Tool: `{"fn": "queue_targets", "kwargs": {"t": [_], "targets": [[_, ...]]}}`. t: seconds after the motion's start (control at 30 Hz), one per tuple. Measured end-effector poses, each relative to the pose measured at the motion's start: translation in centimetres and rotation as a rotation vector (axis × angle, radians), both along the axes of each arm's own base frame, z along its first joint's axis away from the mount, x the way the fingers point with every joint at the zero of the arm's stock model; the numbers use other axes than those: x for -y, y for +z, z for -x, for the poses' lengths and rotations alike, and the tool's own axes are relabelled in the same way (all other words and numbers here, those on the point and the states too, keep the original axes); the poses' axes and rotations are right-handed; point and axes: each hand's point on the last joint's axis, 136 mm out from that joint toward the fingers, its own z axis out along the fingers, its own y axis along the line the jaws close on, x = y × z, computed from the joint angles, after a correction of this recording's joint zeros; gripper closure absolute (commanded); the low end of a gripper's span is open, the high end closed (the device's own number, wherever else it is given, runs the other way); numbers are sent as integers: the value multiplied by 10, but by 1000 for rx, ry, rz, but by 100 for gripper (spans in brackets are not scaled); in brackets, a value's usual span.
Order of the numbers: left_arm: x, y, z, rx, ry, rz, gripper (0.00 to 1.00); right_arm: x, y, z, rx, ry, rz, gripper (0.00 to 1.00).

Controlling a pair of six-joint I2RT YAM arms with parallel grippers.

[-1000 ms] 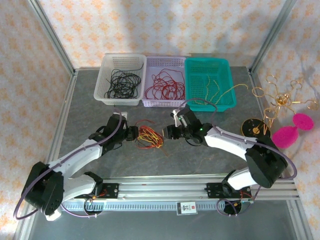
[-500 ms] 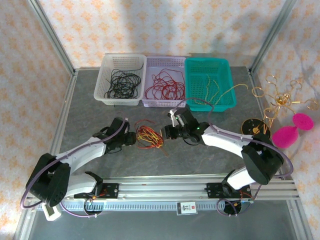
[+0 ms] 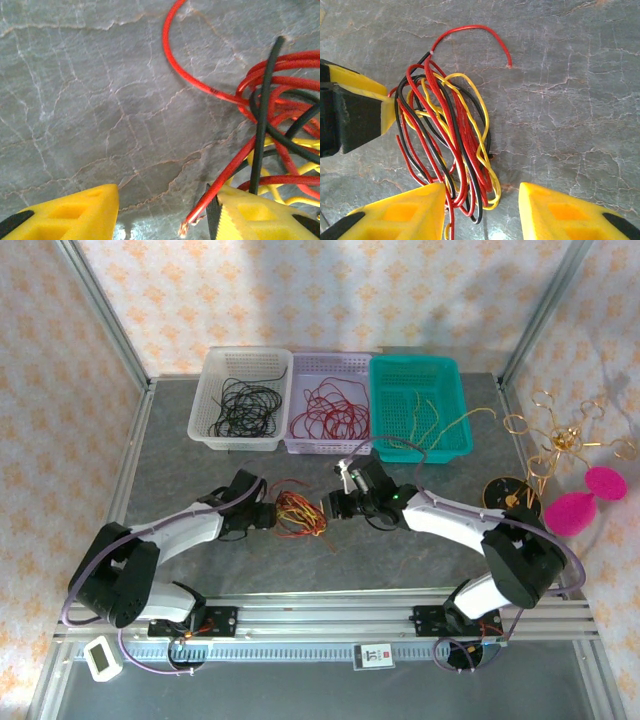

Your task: Untangle the cables

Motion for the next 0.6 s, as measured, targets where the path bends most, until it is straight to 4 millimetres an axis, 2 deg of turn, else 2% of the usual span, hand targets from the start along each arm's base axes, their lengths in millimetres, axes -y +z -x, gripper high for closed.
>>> {"fn": "queue_targets", "kwargs": {"t": [0.13,0.27,0.37,0.53,0.6], "targets": [[0,-1,-1,-1,-11,-7,52,-1,-3,0,-4,2,3,58],[-1,-13,1,-32,-21,-28,58,-1,-2,0,-4,5,0,58],[1,-12,-2,-24,-23,-25,67,-2,-2,0,-4,5,-1,59],[1,-11,-3,-15,-31,-32,93,-2,-2,0,-3,4,-1,59],[3,-8,-3,-4,-38,-31,98,-2,-2,0,-3,4,-1,59]]}}
